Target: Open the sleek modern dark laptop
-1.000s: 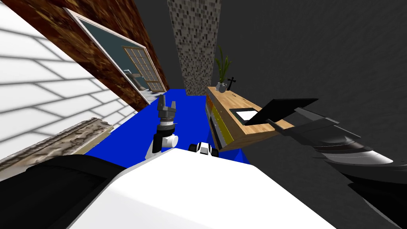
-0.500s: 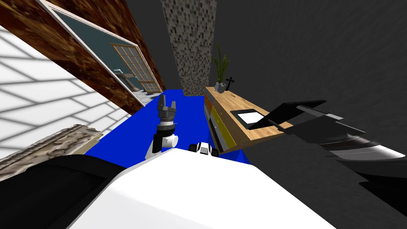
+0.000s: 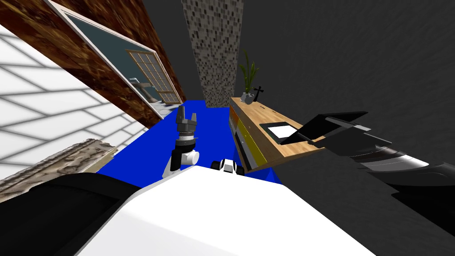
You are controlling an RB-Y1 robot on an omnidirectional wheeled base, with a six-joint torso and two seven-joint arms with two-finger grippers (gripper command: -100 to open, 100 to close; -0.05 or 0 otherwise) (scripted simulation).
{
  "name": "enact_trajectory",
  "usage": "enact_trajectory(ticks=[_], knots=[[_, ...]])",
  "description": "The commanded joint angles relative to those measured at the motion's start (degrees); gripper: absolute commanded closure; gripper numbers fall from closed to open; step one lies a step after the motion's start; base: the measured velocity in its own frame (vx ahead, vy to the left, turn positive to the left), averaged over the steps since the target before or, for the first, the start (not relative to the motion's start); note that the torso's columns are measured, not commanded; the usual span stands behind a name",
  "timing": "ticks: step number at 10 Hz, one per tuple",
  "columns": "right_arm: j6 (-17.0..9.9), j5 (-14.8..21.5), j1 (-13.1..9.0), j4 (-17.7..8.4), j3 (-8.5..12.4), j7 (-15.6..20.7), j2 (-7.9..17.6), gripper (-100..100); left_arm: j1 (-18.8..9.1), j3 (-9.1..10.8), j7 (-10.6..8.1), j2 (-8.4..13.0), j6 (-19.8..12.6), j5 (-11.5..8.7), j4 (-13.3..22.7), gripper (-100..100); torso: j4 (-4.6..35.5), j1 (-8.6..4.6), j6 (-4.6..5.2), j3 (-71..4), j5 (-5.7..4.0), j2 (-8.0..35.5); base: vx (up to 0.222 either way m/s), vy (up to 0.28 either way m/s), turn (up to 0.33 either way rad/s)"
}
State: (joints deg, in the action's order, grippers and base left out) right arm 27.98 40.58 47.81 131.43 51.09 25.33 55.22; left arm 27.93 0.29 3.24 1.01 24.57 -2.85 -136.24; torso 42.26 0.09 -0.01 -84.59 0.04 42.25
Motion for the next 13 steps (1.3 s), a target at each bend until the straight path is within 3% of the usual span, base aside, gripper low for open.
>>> enact_trajectory(ticks=[1, 2, 4, 6, 7, 9, 12, 13], knots=[[0.31, -0.06, -1.18, -4.66, -0.57, 0.26, 0.06, -100, 0.01, 0.00, 0.00, 0.00, 0.00, 0.00, 0.00, 0, -0.03, -0.21, 0.02, -0.08, -0.07, -0.13, 0.000, 0.000, 0.000], [3.22, -2.27, -4.02, -6.71, -3.05, 2.84, 3.04, -100, 0.01, 0.01, 0.00, 0.01, 0.00, 0.00, 0.00, 0, -0.05, -0.28, 0.01, -0.12, -0.10, -0.18, -0.062, 0.061, 0.090], [3.61, -2.27, -7.20, -10.42, -5.08, 3.25, 3.04, -100, 0.00, 0.00, 0.00, 0.00, 0.00, 0.00, 0.00, 0, 0.06, 0.06, 0.02, 0.09, 0.02, 0.14, -0.056, 0.061, 0.044], [3.61, -2.27, -7.20, -14.12, -5.08, 3.25, 3.04, -100, 0.01, 0.01, 0.00, 0.01, 0.00, 0.00, 0.00, 0, 0.01, -0.22, 0.03, -0.02, -0.08, -0.03, -0.005, 0.009, -0.005], [6.50, -4.48, -9.88, -15.91, -7.35, 5.64, 6.02, -100, 0.01, 0.01, 0.00, 0.01, 0.00, 0.00, 0.00, 0, -0.01, -0.24, 0.01, -0.05, -0.09, -0.08, -0.078, 0.082, 0.125], [6.92, -4.48, -13.15, -19.32, -9.59, 6.24, 6.02, -100, 0.00, 0.00, 0.00, 0.00, 0.00, 0.00, 0.00, 0, 0.07, 0.10, 0.03, 0.11, 0.03, 0.16, -0.054, 0.067, 0.027], [6.92, -4.48, -13.23, -23.61, -9.59, 6.24, 6.02, -100, 0.01, 0.01, 0.00, 0.01, 0.00, 0.00, 0.00, 0, -0.02, -0.30, 0.01, -0.06, -0.11, -0.09, 0.001, -0.003, -0.004], [9.60, -6.69, -16.14, -25.67, -12.58, 9.07, 9.00, -100, 0.01, 0.01, 0.00, 0.01, 0.00, 0.00, 0.00, 0, 0.00, -0.19, 0.01, -0.03, -0.07, -0.04, -0.071, 0.057, 0.123]])
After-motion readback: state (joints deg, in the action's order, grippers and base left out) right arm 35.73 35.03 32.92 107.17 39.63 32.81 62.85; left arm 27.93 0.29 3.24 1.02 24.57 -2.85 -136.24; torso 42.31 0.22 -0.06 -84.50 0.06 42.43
